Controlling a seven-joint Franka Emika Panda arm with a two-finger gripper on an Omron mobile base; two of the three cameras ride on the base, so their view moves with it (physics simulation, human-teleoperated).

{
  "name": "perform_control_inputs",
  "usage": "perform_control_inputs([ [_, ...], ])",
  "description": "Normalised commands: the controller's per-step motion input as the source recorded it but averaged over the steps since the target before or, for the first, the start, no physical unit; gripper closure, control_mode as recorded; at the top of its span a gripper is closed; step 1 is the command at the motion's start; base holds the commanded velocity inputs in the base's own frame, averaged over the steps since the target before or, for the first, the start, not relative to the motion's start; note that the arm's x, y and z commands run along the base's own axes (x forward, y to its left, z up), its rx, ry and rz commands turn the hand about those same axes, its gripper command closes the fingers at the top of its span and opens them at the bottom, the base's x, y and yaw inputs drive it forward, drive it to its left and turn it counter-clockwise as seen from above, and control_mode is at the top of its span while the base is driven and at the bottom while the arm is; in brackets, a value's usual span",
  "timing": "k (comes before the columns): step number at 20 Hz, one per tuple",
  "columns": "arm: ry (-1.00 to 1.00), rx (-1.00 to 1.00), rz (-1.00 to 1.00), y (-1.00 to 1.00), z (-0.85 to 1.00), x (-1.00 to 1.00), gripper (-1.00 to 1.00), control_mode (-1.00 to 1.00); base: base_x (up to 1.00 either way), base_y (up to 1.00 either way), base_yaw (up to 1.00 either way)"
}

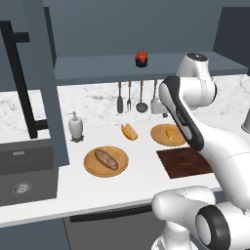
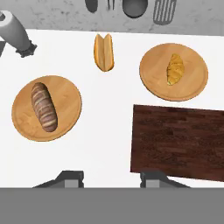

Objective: From the different types of pastries on the counter, select a croissant and place it on the cutting board. Then retrieve a jar of jam from the cabinet and place it alongside the croissant on the cutting board.

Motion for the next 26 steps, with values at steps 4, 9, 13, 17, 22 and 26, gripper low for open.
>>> perform_control_inputs([
  [4,0.0,0.0,0.0,0.04,-0.25,-0.03,-1.0,-1.0,0.0,0.0,0.0],
  [9,-0.01,0.0,0.0,0.01,-0.19,0.02,-1.0,-1.0,0.0,0.0,0.0],
  [13,-0.01,0.01,0.0,0.43,-0.36,0.0,-1.0,-1.0,0.0,0.0,0.0],
  [17,0.0,0.02,0.05,0.77,-0.51,0.0,-1.0,-1.0,0.0,0.0,0.0],
  [22,0.0,0.0,0.07,0.64,-0.47,0.09,-1.0,-1.0,0.0,0.0,0.0],
  [26,-0.02,0.02,0.07,0.37,-0.36,0.35,-1.0,-1.0,0.0,0.0,0.0],
])
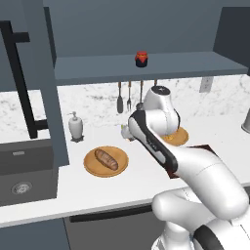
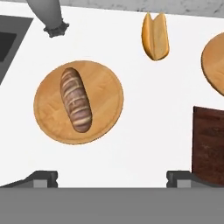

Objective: From the different types of pastries on the counter, select a croissant and place it on the cutting board. Then retrieve a jar of jam from the cabinet and place it alongside the croissant on the cutting board.

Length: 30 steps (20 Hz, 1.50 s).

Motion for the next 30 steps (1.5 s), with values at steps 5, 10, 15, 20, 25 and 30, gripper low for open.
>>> perform_control_inputs([
  [5,-0.03,0.03,0.07,0.42,-0.49,0.34,-1.0,-1.0,0.0,0.0,0.0],
  [10,-0.02,0.01,0.06,0.37,-0.43,0.17,-1.0,-1.0,0.0,0.0,0.0],
  [15,0.0,0.0,0.03,0.35,-0.23,0.23,-1.0,-1.0,0.0,0.0,0.0],
  [20,0.0,0.0,0.0,0.06,-0.01,0.4,-1.0,-1.0,0.0,0.0,0.0],
  [25,0.02,0.01,-0.04,-0.45,0.0,0.43,-1.0,-1.0,0.0,0.0,0.0],
  [30,0.02,0.0,-0.04,-0.68,-0.06,0.17,-1.0,-1.0,0.0,0.0,0.0],
])
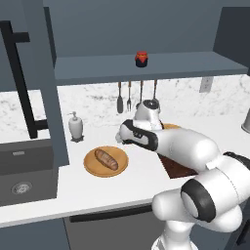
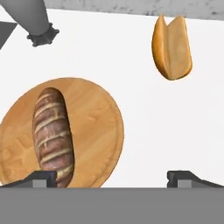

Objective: From the different types of pastries on the counter, select a croissant and place it on the cutting board. Then retrieve a jar of jam from the cabinet and place it alongside the croissant on the cutting board.

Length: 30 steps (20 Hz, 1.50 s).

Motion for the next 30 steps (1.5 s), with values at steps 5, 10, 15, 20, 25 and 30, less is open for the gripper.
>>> perform_control_inputs([
  [5,0.04,0.0,-0.08,-0.88,0.0,0.02,-1.0,-1.0,0.0,0.0,0.0],
  [10,0.04,0.0,-0.08,-0.9,0.0,0.03,-1.0,-1.0,0.0,0.0,0.0],
  [15,0.05,0.0,-0.1,-0.77,0.0,0.24,-1.0,-1.0,0.0,0.0,0.0],
  [20,0.04,0.0,-0.11,-0.74,0.0,0.2,-1.0,-1.0,0.0,0.0,0.0],
  [25,0.02,0.0,-0.09,-0.64,-0.04,0.01,-1.0,-1.0,0.0,0.0,0.0],
  [30,0.0,0.0,0.0,-0.02,-0.06,0.23,-1.0,-1.0,0.0,0.0,0.0],
])
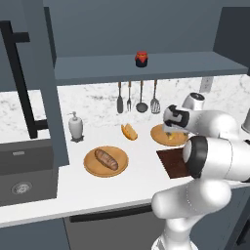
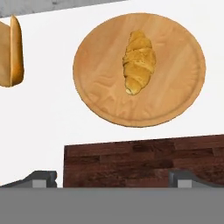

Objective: From the different types of pastries on the counter, select a croissant and place it on the cutting board. Then retrieve a jar of jam from the cabinet and place it alongside the croissant on the cutting board.

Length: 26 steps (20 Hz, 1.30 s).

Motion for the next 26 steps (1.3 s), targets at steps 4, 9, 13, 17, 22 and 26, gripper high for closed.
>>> perform_control_inputs([
  [4,0.01,0.0,0.0,-0.18,0.0,0.39,-1.0,-1.0,0.0,0.0,0.0],
  [9,0.02,-0.01,0.0,-0.5,-0.06,0.05,-1.0,-1.0,0.0,0.0,0.0],
  [13,0.0,0.0,0.0,-0.05,-0.14,0.12,-1.0,-1.0,0.0,0.0,0.0],
  [17,0.0,0.01,0.0,0.0,-0.05,0.29,-1.0,-1.0,0.0,0.0,0.0],
  [22,0.0,0.0,0.0,0.0,-0.1,0.37,-1.0,-1.0,0.0,0.0,0.0],
  [26,0.0,0.01,0.0,0.0,-0.19,0.34,-1.0,-1.0,0.0,0.0,0.0],
])
